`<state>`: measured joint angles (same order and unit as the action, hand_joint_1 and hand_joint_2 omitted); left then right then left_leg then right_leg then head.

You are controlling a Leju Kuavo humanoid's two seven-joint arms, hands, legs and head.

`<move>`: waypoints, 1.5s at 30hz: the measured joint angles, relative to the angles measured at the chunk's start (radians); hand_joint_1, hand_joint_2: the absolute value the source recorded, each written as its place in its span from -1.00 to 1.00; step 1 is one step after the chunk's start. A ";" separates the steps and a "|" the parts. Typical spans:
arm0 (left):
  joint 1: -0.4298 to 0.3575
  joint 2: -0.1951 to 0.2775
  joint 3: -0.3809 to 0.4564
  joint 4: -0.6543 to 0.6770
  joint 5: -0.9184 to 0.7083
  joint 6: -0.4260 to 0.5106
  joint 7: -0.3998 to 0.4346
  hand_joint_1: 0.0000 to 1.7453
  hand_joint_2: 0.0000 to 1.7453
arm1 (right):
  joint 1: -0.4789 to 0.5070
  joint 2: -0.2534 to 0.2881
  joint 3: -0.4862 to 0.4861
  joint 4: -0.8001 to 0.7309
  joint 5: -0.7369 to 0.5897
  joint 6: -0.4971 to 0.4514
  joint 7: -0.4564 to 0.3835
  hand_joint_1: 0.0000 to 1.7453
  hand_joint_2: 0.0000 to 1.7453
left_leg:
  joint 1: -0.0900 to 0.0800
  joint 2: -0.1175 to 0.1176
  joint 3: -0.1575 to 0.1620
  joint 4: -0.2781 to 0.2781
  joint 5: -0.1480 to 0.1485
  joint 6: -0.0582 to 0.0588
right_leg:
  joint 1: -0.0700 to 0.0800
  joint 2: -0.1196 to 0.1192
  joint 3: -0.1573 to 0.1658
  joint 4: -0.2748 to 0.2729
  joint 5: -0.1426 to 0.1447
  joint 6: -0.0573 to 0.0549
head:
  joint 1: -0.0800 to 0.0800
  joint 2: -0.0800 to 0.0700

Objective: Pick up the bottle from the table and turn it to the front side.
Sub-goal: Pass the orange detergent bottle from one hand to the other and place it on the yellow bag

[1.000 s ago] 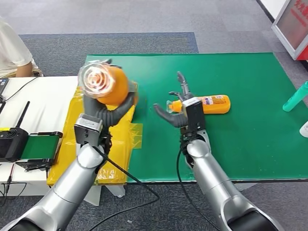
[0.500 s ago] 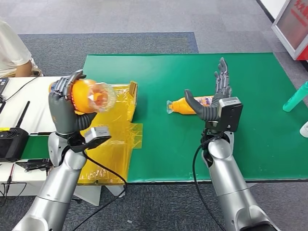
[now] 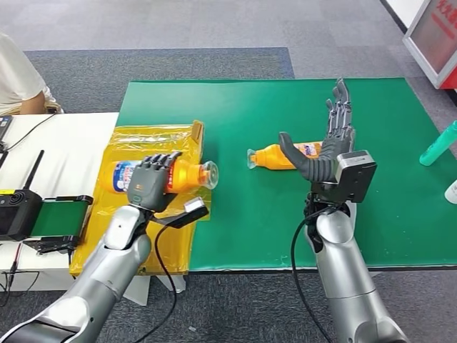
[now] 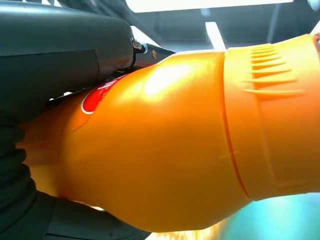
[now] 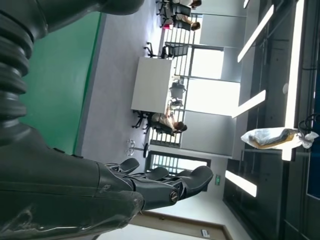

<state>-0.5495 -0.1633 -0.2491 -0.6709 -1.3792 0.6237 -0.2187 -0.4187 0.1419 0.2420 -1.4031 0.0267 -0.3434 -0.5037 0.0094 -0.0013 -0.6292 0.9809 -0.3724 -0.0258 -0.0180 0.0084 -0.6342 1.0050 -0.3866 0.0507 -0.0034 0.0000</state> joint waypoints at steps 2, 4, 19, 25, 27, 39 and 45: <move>-0.011 -0.005 -0.022 0.057 0.019 -0.042 -0.012 1.00 1.00 | 0.005 0.000 0.001 -0.012 0.003 0.011 0.001 -1.00 1.00 | 0.000 0.000 0.000 0.000 0.000 0.000 | 0.000 0.000 0.000 0.000 0.000 0.000 | 0.000 0.000; -0.016 -0.009 -0.042 0.100 0.038 -0.080 -0.030 1.00 1.00 | 0.008 0.000 0.002 -0.027 0.006 0.023 0.003 -1.00 1.00 | 0.000 0.000 0.000 0.000 0.000 0.000 | 0.000 0.000 0.000 0.000 0.000 0.000 | 0.000 0.000; -0.038 -0.022 -0.154 0.207 0.097 -0.111 -0.046 -1.00 1.00 | 0.023 0.000 0.009 -0.046 0.001 0.055 0.008 -1.00 1.00 | 0.000 0.000 -0.001 0.000 0.000 0.000 | 0.000 0.000 0.000 0.000 0.000 0.000 | 0.000 0.000; -0.037 -0.019 -0.191 0.212 0.125 -0.054 -0.011 -1.00 1.00 | 0.033 0.000 0.009 -0.046 -0.001 0.063 0.008 -1.00 1.00 | 0.000 0.000 -0.001 0.000 0.000 0.000 | 0.000 0.000 0.000 0.000 0.000 0.000 | 0.000 0.000; -0.037 -0.018 -0.198 0.215 0.130 -0.049 -0.008 -1.00 1.00 | 0.035 0.000 0.009 -0.046 -0.001 0.063 0.008 -1.00 1.00 | 0.000 0.000 -0.001 0.000 0.000 0.000 | 0.000 0.000 0.000 0.000 0.000 0.000 | 0.000 0.000; -0.021 -0.003 -0.222 0.214 0.298 0.060 -0.047 -1.00 1.00 | 0.059 -0.001 -0.001 -0.046 -0.014 0.043 0.003 -1.00 1.00 | 0.000 0.000 -0.001 0.000 0.000 0.000 | 0.000 0.000 0.000 0.000 0.000 0.000 | 0.000 0.000; 0.042 0.007 -0.175 0.115 0.642 -0.034 -0.252 -1.00 1.00 | 0.077 -0.009 -0.007 -0.046 -0.011 0.033 0.001 -1.00 1.00 | 0.000 0.000 -0.001 0.000 -0.001 0.000 | 0.000 0.000 0.000 0.000 -0.001 0.000 | 0.000 0.000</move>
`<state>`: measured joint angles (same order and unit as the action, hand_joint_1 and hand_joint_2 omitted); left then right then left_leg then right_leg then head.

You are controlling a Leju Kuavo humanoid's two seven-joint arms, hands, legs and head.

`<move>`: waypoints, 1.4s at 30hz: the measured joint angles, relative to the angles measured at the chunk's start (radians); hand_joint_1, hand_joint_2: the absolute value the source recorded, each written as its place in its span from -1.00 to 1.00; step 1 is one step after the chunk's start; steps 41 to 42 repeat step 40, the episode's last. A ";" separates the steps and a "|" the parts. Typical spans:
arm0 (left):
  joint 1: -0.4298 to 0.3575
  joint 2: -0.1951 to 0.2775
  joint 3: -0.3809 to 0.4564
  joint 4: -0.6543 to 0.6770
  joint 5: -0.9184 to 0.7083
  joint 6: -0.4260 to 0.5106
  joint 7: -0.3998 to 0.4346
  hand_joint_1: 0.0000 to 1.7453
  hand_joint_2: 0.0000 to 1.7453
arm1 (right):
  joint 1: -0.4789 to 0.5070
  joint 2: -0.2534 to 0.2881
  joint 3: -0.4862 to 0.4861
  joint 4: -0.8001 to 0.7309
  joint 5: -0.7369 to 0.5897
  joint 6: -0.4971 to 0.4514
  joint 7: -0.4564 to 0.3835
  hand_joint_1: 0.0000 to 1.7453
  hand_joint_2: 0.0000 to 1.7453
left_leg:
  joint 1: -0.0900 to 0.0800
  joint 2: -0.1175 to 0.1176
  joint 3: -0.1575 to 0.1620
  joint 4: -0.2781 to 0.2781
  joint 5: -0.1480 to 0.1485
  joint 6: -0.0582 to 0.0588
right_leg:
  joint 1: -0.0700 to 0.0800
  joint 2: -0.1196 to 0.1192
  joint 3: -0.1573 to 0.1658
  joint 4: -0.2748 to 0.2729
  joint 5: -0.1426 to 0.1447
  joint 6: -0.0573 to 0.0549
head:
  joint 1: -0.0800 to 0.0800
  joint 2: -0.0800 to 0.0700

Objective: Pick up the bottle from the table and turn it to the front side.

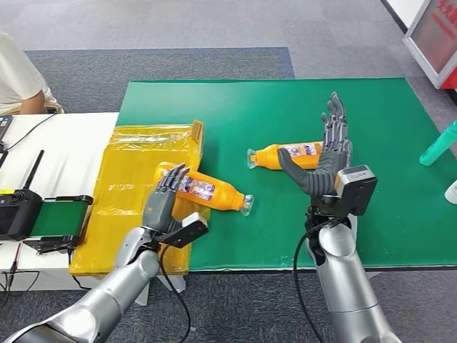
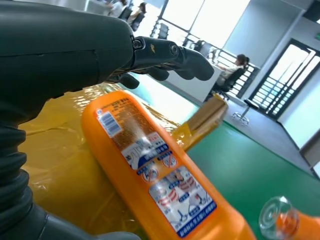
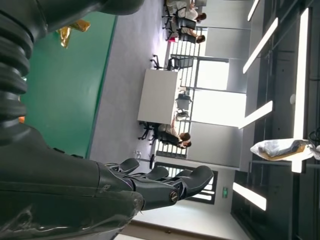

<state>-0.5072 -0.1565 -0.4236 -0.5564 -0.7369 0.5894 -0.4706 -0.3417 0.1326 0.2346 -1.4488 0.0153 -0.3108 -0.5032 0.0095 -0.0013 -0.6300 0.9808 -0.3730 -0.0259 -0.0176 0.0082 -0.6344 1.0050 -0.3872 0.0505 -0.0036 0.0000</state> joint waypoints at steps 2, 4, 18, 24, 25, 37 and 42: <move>0.020 0.006 0.014 -0.041 0.045 -0.021 -0.018 -1.00 1.00 | 0.007 -0.004 -0.001 0.000 0.001 0.000 0.000 -1.00 1.00 | 0.000 0.000 0.000 0.000 0.000 0.000 | 0.000 0.000 0.000 0.000 0.000 0.000 | 0.000 0.000; 0.040 0.012 0.029 -0.083 0.117 -0.062 -0.037 -1.00 1.00 | 0.011 -0.009 -0.002 0.000 0.004 0.001 0.001 -1.00 1.00 | 0.000 0.000 0.000 0.000 0.000 0.000 | 0.000 0.000 0.000 0.000 0.000 0.000 | 0.000 0.000; 0.331 0.142 0.217 -0.696 0.988 -0.538 -0.005 -1.00 1.00 | 0.022 -0.142 0.015 0.082 -0.151 0.337 0.072 -1.00 1.00 | 0.000 0.000 -0.001 0.000 -0.001 0.000 | 0.001 0.000 0.000 0.000 -0.002 0.000 | 0.000 0.000; 0.370 0.168 0.236 -0.786 0.997 -0.540 -0.002 -1.00 1.00 | 0.029 -0.158 0.016 0.102 -0.162 0.352 0.074 -1.00 1.00 | 0.000 0.000 -0.001 0.000 -0.001 0.000 | 0.001 0.000 0.000 0.000 -0.002 0.000 | 0.000 0.000; 0.373 0.170 0.237 -0.793 0.998 -0.540 -0.002 -1.00 1.00 | 0.029 -0.159 0.017 0.104 -0.163 0.354 0.075 -1.00 1.00 | 0.000 0.000 -0.001 0.000 -0.001 0.000 | 0.001 0.000 0.000 0.000 -0.002 0.000 | 0.000 0.000; 0.499 0.201 0.236 -0.954 0.971 -0.557 -0.005 -1.00 1.00 | 0.040 -0.188 0.050 0.119 -0.151 0.430 0.081 -1.00 1.00 | 0.000 0.000 -0.001 0.000 -0.002 0.001 | 0.001 0.000 0.000 0.000 -0.003 0.000 | 0.000 0.000; 0.519 0.207 0.235 -0.989 0.960 -0.562 -0.012 -1.00 1.00 | 0.055 -0.203 0.056 0.119 -0.143 0.438 0.082 -1.00 1.00 | 0.000 0.000 -0.001 0.000 -0.003 0.001 | 0.001 0.000 0.000 0.000 -0.004 0.000 | 0.000 0.000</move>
